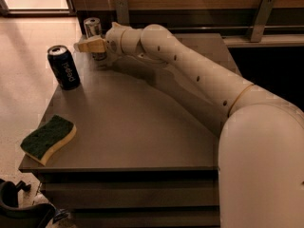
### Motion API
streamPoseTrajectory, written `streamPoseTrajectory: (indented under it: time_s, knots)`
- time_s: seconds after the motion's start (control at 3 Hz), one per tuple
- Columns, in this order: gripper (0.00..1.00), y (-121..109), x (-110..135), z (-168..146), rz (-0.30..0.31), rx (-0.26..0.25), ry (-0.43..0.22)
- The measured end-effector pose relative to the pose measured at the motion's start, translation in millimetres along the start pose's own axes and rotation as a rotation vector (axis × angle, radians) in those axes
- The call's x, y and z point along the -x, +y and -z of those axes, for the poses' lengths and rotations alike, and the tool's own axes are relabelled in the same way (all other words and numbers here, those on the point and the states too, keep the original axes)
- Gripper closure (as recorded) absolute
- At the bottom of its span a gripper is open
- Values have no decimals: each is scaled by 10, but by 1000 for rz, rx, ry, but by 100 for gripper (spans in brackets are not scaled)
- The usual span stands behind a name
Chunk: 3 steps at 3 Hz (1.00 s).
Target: Move redbull can near sponge
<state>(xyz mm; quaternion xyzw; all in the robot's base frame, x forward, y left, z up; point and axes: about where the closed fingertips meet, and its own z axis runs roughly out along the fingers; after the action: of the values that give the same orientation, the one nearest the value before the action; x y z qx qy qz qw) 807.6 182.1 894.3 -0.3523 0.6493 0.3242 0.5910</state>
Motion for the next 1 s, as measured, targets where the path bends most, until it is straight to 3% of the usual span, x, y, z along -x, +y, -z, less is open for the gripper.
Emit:
streamPoseTrajectory:
  time_s: [0.33,1.0]
  knots:
    - [14,7,-8,-35,-3,3,-3]
    - [61,53,-14,-71,-4,11,-2]
